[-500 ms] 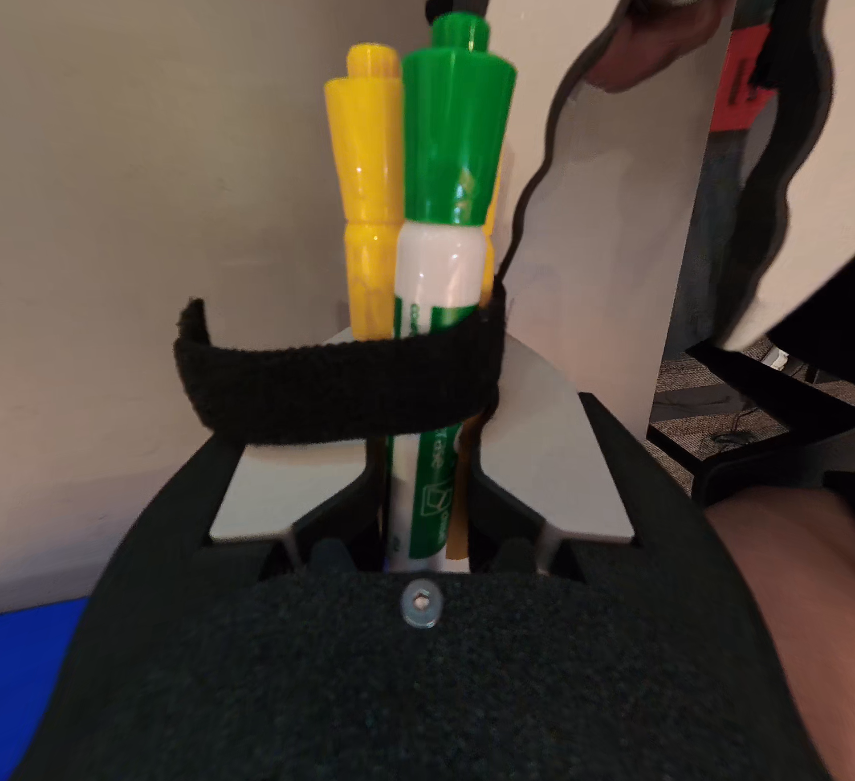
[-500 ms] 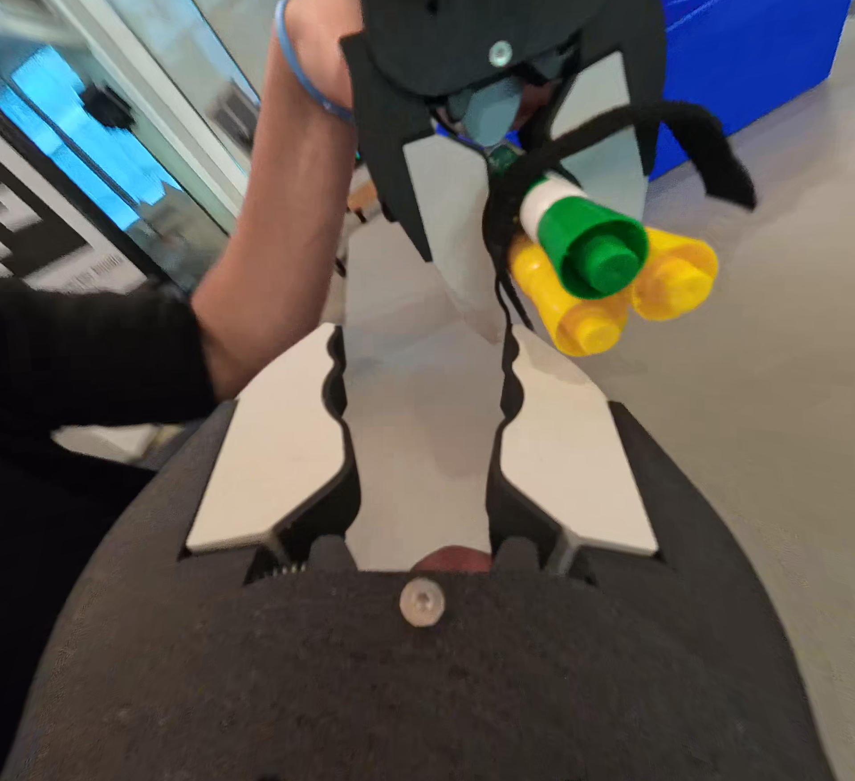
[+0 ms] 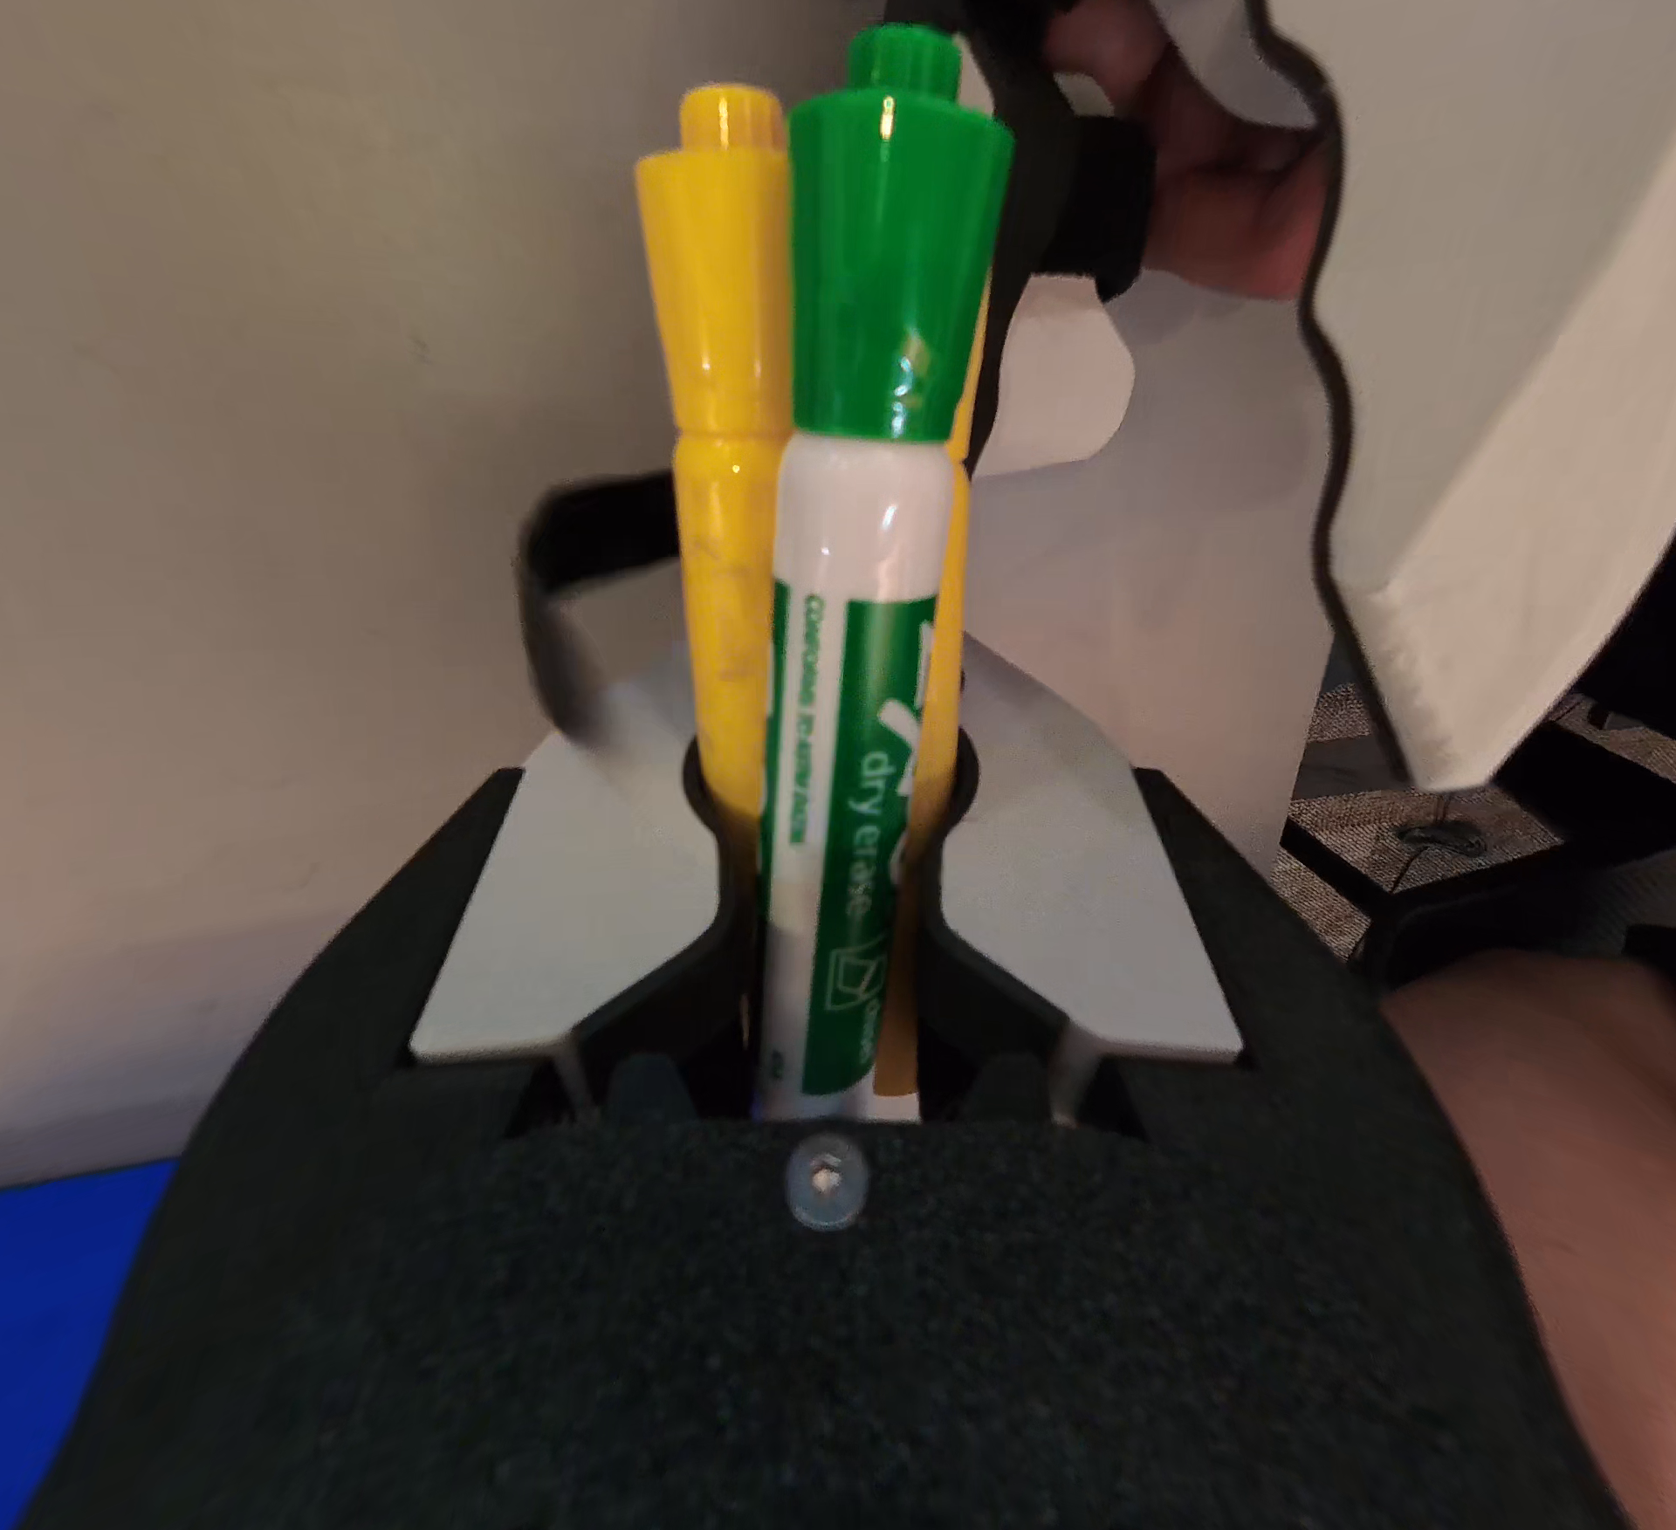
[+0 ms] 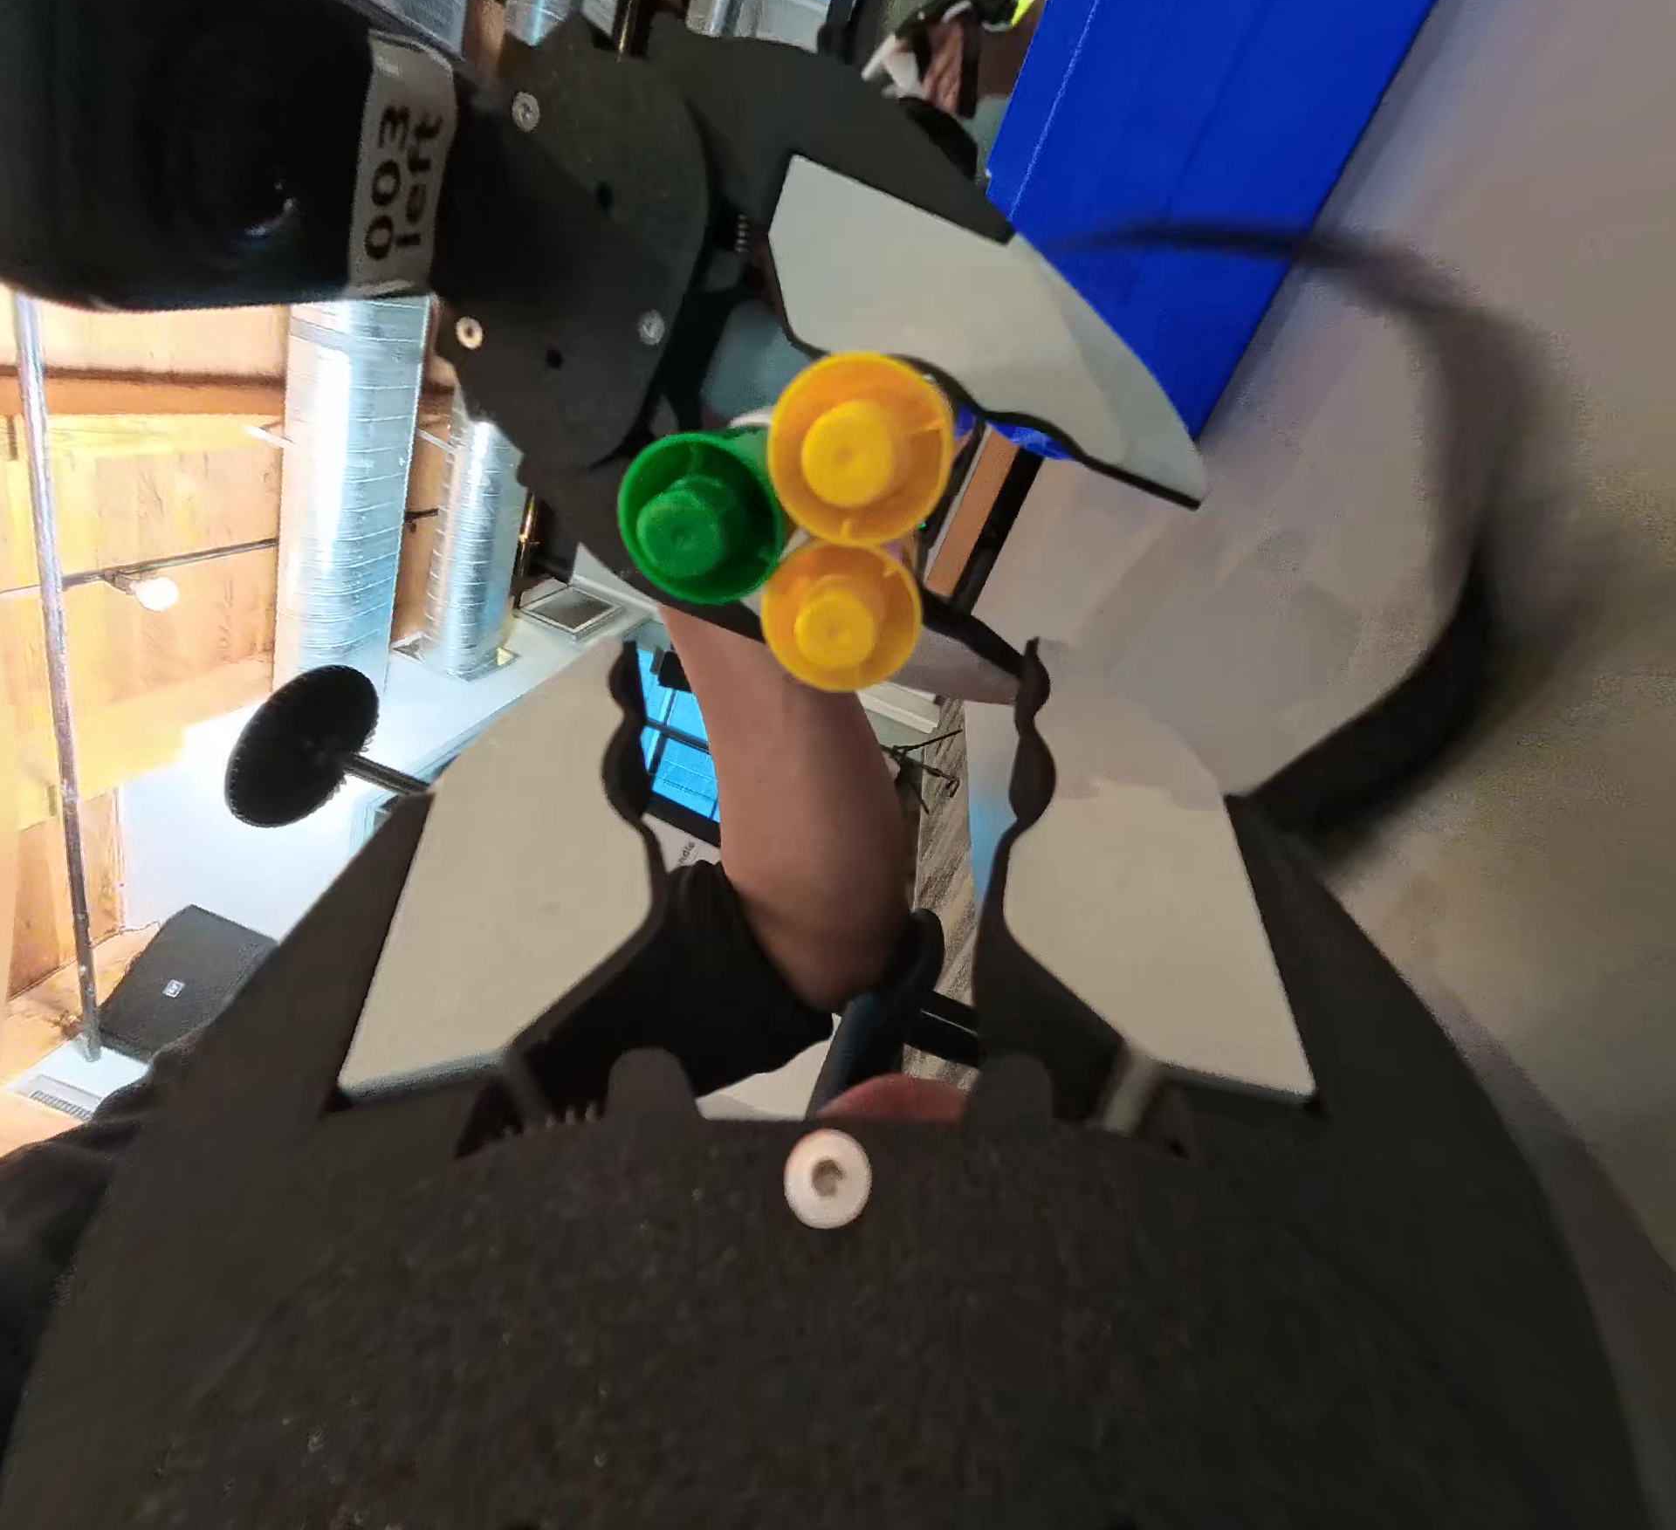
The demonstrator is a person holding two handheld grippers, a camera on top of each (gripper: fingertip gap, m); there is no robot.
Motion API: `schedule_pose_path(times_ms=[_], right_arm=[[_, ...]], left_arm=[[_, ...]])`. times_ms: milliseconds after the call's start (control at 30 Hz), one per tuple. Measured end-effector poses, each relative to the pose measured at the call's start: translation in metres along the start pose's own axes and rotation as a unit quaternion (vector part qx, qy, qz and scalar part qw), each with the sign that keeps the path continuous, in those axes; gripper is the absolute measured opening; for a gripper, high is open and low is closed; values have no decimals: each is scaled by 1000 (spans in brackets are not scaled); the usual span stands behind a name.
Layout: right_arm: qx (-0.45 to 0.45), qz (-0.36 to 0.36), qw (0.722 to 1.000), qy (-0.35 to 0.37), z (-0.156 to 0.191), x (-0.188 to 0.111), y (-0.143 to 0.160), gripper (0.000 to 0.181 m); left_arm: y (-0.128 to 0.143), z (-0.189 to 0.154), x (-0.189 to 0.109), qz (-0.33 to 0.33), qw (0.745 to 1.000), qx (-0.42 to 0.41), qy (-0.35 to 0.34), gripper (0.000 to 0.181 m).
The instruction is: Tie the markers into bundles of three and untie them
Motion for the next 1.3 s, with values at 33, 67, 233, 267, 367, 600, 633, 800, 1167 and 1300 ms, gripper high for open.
schedule_pose_path(times_ms=[33,67,233,267,367,600,633,800,1167,1300], right_arm=[[-7,1,1000,5,-1,0,0,76],[-20,1,1000,11,-1,-1,0,75],[-143,31,986,74,5,-22,-9,68],[-186,42,977,93,8,-29,-14,65],[-354,98,919,147,17,-43,-28,77],[-497,180,795,299,-1,-10,-52,135],[-491,201,791,304,-8,-2,-50,139],[-533,233,732,354,-21,18,-48,146],[-558,227,723,338,-23,34,-60,90],[-558,214,737,316,-20,30,-63,70]], left_arm=[[0,0,0,0,1000,1,0,41],[0,0,0,0,1000,1,-1,41],[6,1,-4,-8,1000,-5,-4,41],[8,1,-5,-11,1000,-7,-5,41],[12,1,-9,-19,1000,-11,-3,41],[25,-1,-20,-30,999,-22,-6,41],[27,-1,-22,-32,999,-25,-7,41],[32,-3,-23,-37,999,-28,-6,41],[48,-2,-24,-43,998,-47,0,42],[49,1,-21,-38,998,-52,6,42]])
Point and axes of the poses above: each gripper's, where its closed fingertips meet, x out along the fingers, y out of its underside, z = x × y across the jaws, the point moved 10 cm from there along -x, back along the fingers, and after that the axes turned 10 degrees about y, right-handed, at the moved point
